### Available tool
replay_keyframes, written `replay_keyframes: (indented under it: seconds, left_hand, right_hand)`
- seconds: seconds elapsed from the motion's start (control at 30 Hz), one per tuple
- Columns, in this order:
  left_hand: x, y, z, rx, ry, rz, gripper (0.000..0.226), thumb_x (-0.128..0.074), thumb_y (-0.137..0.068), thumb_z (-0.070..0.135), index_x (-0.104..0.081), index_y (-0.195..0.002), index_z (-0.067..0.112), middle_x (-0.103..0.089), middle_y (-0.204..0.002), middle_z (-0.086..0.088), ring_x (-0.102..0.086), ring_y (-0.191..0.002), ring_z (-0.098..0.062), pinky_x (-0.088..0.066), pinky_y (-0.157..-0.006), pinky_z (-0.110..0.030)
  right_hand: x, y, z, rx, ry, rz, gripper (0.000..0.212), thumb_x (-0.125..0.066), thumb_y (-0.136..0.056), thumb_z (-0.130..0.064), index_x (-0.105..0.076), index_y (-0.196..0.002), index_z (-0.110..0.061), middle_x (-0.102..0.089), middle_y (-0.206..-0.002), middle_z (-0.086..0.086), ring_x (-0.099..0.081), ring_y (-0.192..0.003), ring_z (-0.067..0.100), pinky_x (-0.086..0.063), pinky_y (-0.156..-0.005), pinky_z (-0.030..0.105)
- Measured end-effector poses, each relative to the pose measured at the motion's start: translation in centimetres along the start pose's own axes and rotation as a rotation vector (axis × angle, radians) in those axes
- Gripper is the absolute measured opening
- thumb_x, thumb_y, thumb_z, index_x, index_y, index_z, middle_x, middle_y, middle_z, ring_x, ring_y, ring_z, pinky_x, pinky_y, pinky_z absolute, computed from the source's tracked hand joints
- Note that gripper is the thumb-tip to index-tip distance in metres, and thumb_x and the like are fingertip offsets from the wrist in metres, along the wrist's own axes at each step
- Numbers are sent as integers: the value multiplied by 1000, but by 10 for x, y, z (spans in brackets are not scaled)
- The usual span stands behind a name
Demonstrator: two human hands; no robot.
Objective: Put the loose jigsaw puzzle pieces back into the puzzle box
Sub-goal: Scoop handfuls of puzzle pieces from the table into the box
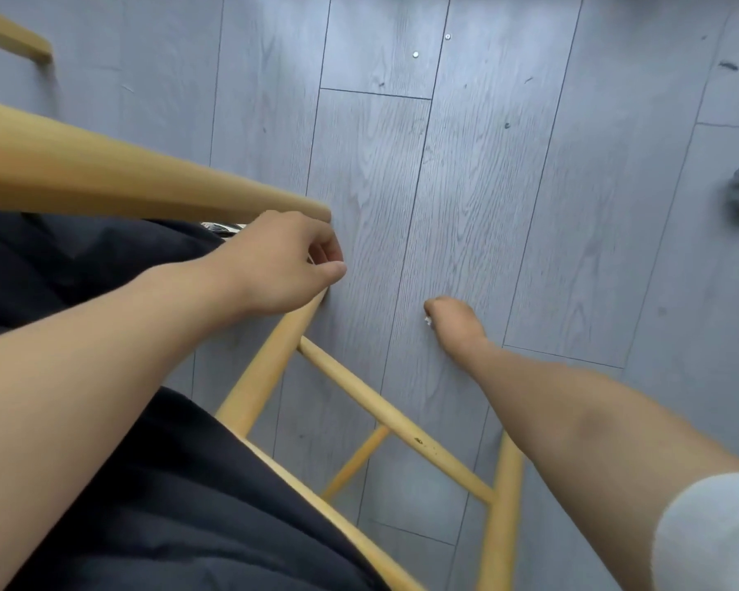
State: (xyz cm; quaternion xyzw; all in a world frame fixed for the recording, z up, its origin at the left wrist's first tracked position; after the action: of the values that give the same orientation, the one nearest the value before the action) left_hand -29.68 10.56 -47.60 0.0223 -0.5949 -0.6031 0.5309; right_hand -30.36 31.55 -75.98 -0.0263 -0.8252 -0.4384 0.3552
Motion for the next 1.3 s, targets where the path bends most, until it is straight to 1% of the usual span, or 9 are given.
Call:
replay_keyframes:
  seconds: [0.1, 0.2, 0.43, 0.67, 0.83, 0.97, 1.07, 1.2, 1.3]
  left_hand:
    - [1, 2, -5, 18, 9, 8, 14, -62, -94, 34, -71, -89, 24, -67, -86, 13, -61, -84, -3, -42, -66, -16]
    - [-2, 4, -8, 29, 10, -12, 15, -63, -94, 36, -72, -90, 24, -68, -87, 13, -63, -88, -7, -52, -80, -29]
    - [-2, 5, -10, 43, 36, -7, 15, -63, -94, 36, -72, -89, 25, -69, -87, 13, -64, -88, -8, -52, -83, -31]
    - [-2, 5, -8, 38, 22, -12, 15, -63, -94, 36, -71, -87, 26, -66, -81, 15, -60, -83, -1, -43, -70, -25]
    - [-1, 4, -9, 40, 19, -9, 15, -63, -94, 37, -72, -88, 26, -67, -83, 14, -61, -85, -6, -45, -75, -27]
    - [-2, 4, -9, 38, 15, -11, 16, -63, -94, 37, -72, -88, 25, -67, -83, 14, -62, -86, -6, -45, -76, -27]
    - [-3, 5, -8, 35, 5, -10, 16, -63, -94, 37, -72, -88, 25, -65, -80, 15, -59, -82, -1, -42, -69, -25]
    - [-2, 5, -9, 37, 4, -2, 16, -63, -94, 37, -72, -88, 25, -64, -78, 15, -57, -78, 2, -40, -64, -17]
    - [-1, 6, -8, 38, 9, 1, 16, -63, -94, 36, -72, -89, 24, -64, -78, 15, -57, -77, -1, -42, -67, -25]
  right_hand:
    - [4, -2, -3, 49, 85, -16, 19, -50, -92, 7, -50, -83, -10, -50, -88, 9, -59, -86, 28, -39, -67, 33]
    - [7, -3, -3, 68, 84, 9, 16, -50, -93, 5, -54, -90, -9, -54, -95, 10, -57, -88, 28, -40, -69, 34]
    - [4, 1, -3, 50, 52, 45, 21, -47, -91, 9, -58, -92, -9, -55, -96, 8, -57, -87, 26, -43, -70, 33]
    - [8, 0, -7, 74, 93, 37, 19, -48, -91, 9, -59, -89, -7, -57, -95, 10, -59, -86, 27, -43, -69, 33]
    - [10, -5, -8, 114, 100, 36, 17, -52, -92, 8, -60, -98, -6, -53, -100, 9, -54, -94, 28, -39, -71, 34]
    - [7, -3, -6, 133, 117, 39, 20, -51, -90, 10, -60, -94, -7, -50, -94, 6, -54, -90, 26, -38, -69, 33]
    - [7, -4, -7, 142, 121, 27, 18, -50, -91, 9, -60, -91, -6, -50, -92, 6, -55, -86, 26, -39, -68, 34]
    - [9, -6, -10, 148, 144, 13, 22, -50, -90, 12, -54, -88, -9, -52, -95, 8, -46, -80, 23, -38, -68, 35]
    - [8, -9, -11, 154, 140, -4, 22, -51, -91, 12, -54, -89, -9, -49, -94, 6, -49, -84, 24, -40, -70, 35]
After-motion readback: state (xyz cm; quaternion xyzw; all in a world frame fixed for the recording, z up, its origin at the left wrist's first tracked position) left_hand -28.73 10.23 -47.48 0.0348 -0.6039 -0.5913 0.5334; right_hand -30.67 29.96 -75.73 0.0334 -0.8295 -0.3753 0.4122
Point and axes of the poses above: each hand's wrist, its own y-axis away from the middle knuckle, its own x-axis out of the back of the hand, z = x × y, the point moved 8 cm from there along -y, towards the middle knuckle
